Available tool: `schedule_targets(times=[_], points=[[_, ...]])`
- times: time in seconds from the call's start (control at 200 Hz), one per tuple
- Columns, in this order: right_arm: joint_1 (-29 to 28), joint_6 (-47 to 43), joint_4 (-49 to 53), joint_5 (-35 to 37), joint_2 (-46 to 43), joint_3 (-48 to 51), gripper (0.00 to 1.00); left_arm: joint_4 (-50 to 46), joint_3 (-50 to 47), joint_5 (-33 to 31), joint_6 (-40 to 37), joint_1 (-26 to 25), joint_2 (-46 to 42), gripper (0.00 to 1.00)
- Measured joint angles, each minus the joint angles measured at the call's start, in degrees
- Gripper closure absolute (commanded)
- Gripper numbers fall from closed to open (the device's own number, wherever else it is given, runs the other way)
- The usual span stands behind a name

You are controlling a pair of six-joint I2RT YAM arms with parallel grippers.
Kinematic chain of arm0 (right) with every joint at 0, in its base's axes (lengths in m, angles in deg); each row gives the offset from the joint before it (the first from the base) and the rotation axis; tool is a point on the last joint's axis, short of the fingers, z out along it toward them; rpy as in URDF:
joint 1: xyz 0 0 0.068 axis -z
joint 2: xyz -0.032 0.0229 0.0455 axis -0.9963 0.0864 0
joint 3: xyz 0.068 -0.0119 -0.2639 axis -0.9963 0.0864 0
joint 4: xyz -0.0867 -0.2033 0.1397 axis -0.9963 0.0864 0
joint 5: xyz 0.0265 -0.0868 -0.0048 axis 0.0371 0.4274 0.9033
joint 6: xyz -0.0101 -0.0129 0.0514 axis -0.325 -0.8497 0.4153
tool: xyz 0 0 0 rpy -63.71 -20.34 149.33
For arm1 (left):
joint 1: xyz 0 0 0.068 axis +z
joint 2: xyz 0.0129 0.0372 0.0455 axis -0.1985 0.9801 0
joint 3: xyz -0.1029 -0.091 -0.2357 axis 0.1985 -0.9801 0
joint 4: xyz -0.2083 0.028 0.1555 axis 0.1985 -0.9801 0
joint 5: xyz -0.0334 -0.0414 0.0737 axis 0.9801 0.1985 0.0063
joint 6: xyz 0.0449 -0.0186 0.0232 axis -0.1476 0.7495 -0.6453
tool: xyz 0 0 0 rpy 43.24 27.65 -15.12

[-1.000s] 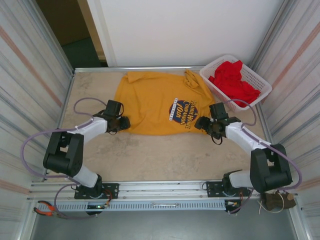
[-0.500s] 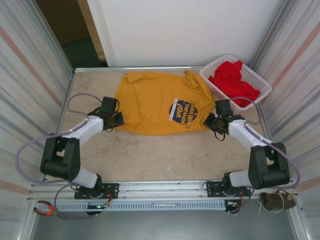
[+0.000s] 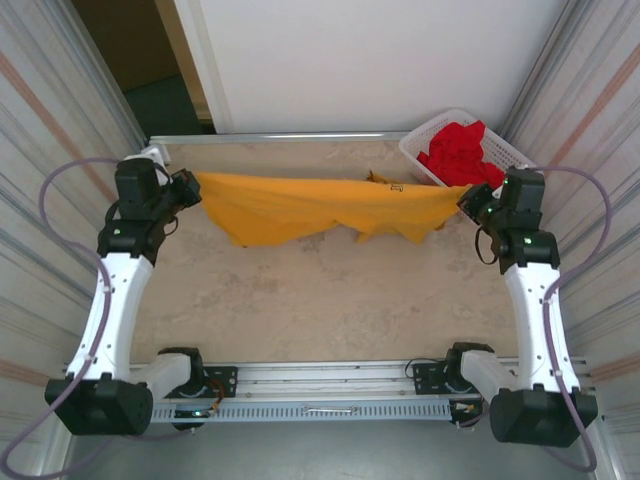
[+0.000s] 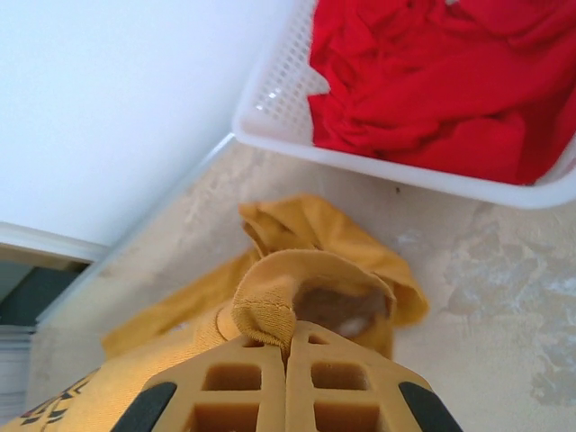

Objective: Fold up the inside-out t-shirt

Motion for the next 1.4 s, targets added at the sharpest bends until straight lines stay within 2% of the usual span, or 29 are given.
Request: schedule_targets(times=[0.1, 0.195, 0.381, 0.396, 0.446, 0.471, 0.531, 0.631, 0.751, 0.902, 0.972, 1.142, 1.277, 1.398], points=[[-0.2, 0.1, 0.6, -2.4, -0.6, -2.1, 1.00, -0.1, 1.6, 3.1, 1.2, 0.2, -0.7, 1.00], [-3.0, 0.3, 0.3, -2.9, 0.0, -1.3, 1.00, 0.0, 1.3, 5.4, 2.2, 0.3, 0.4, 1.00], [-7.4, 0.4, -1.0, -2.4, 7.6, 4.0, 1.00, 1.1, -2.1, 8.3, 3.0, 0.7, 10.8, 0.99], [-7.4, 0.5, -1.1, -2.2, 8.4, 4.3, 0.94, 1.1, -2.1, 8.5, 3.0, 0.7, 11.9, 0.97], [-7.4, 0.7, -1.6, -1.7, 11.8, 5.3, 0.62, 1.4, -2.2, 8.9, 2.8, 1.1, 17.0, 0.89], [-7.4, 0.6, -1.6, -1.4, 13.4, 5.5, 0.50, 1.7, -2.2, 9.1, 2.6, 1.2, 19.3, 0.86], [-7.1, 0.6, -2.3, -0.9, 17.1, 5.5, 0.40, 2.0, -2.2, 9.5, 2.2, 1.8, 24.1, 0.76], [-7.3, 0.2, -2.6, 0.1, 19.0, 5.5, 0.38, 2.1, -2.8, 9.6, 1.5, 2.6, 28.1, 0.64], [-8.9, 0.0, -2.4, 1.4, 14.6, 6.1, 0.35, 3.2, -6.7, 9.1, 1.5, 2.8, 24.3, 0.52], [-11.8, 0.0, -2.0, 2.2, 4.9, 12.5, 0.30, 4.5, -16.7, 6.4, 1.7, 2.2, 13.2, 0.47], [-12.8, 0.2, -1.9, 2.2, 2.5, 17.1, 0.28, 5.0, -19.9, 5.6, 1.8, 2.1, 11.6, 0.47], [-14.4, 0.3, -1.1, 1.9, 3.2, 26.8, 0.25, 7.2, -21.5, 5.0, 1.7, 2.1, 19.8, 0.47], [-16.3, 0.3, -1.0, 1.8, 4.3, 29.1, 0.25, 8.2, -19.3, 4.7, 1.6, 2.1, 27.0, 0.46], [-17.0, 0.3, -2.5, 1.8, 4.5, 30.7, 0.25, 9.5, -16.3, 4.4, 1.5, 2.1, 30.0, 0.46]])
